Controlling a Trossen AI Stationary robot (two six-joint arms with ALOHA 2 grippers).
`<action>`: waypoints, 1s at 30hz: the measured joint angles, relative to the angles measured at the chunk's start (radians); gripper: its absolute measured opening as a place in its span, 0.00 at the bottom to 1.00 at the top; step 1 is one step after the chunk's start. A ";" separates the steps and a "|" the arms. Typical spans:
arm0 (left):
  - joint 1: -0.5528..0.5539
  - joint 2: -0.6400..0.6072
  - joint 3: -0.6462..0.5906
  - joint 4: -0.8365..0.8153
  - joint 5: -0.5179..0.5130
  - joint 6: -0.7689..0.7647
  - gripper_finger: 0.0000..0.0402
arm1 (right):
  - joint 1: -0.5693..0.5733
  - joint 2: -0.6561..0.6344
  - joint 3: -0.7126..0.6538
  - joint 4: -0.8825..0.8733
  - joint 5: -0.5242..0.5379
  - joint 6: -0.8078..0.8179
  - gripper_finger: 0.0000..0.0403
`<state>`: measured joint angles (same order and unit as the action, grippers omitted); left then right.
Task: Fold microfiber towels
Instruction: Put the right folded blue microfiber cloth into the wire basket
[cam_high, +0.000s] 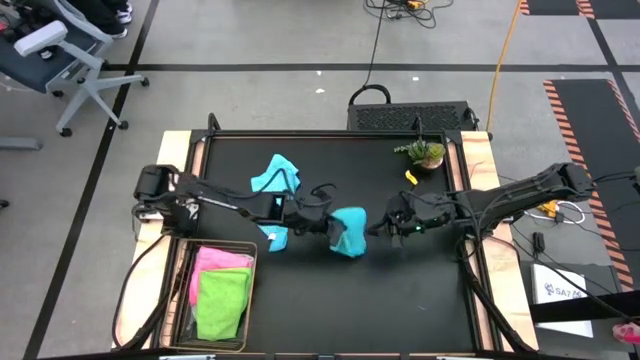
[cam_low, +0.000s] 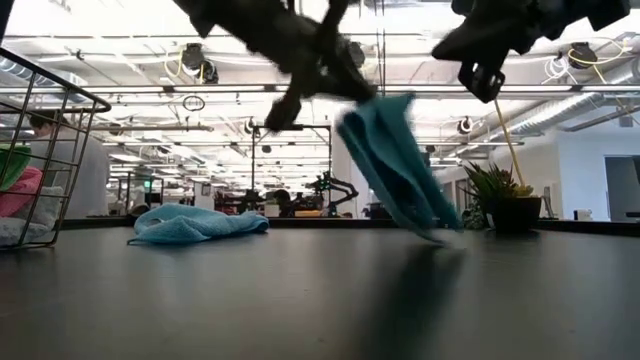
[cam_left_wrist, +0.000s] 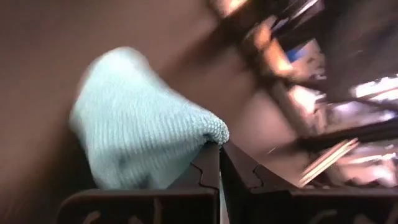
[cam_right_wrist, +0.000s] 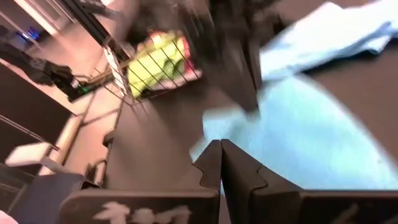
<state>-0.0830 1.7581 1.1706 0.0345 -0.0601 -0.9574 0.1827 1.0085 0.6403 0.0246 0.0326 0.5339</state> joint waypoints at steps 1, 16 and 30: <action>0.000 -0.018 0.001 0.021 -0.013 0.009 0.00 | 0.000 -0.005 0.000 -0.027 0.000 0.000 0.00; -0.068 -0.477 -0.001 -0.332 -0.102 0.045 0.00 | 0.000 0.003 -0.001 -0.207 0.001 -0.021 0.00; -0.408 -0.693 0.002 -0.486 -0.406 -0.191 0.00 | -0.001 0.001 -0.001 -0.239 0.026 -0.024 0.00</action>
<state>-0.4909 1.0649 1.1725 -0.4515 -0.4660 -1.1487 0.1818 1.0100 0.6392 -0.2145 0.0584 0.5095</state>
